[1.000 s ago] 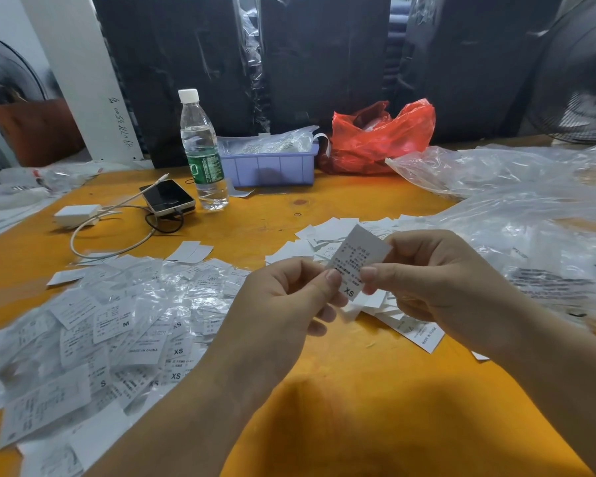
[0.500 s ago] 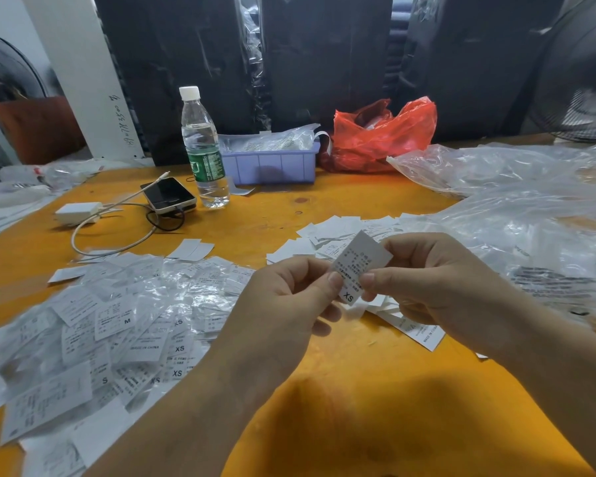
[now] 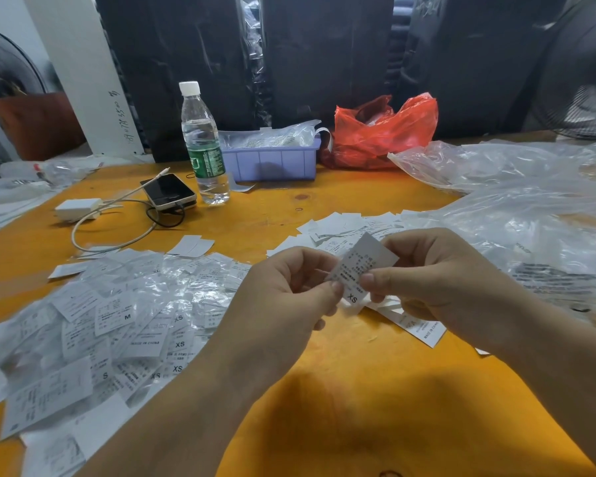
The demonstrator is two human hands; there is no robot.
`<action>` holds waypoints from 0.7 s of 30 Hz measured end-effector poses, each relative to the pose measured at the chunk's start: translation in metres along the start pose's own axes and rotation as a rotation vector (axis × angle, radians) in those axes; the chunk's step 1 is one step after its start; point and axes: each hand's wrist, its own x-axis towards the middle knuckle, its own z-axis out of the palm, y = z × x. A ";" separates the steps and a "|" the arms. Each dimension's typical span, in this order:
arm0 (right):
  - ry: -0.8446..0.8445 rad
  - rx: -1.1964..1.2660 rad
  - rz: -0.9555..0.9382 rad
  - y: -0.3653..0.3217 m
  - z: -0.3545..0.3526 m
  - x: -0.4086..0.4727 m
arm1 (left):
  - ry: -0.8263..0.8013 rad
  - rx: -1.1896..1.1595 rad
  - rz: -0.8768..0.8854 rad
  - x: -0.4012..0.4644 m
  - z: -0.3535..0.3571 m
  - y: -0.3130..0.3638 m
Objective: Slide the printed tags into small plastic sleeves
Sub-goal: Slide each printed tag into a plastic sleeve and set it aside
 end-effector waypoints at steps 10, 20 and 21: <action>0.160 0.027 -0.020 -0.004 -0.002 0.001 | 0.037 0.015 -0.027 -0.001 -0.001 0.001; 0.248 0.085 -0.029 -0.002 -0.010 0.002 | 0.046 0.026 -0.030 0.000 -0.002 0.002; 0.235 0.082 -0.020 -0.002 -0.012 0.002 | 0.046 0.022 -0.029 0.000 -0.002 0.002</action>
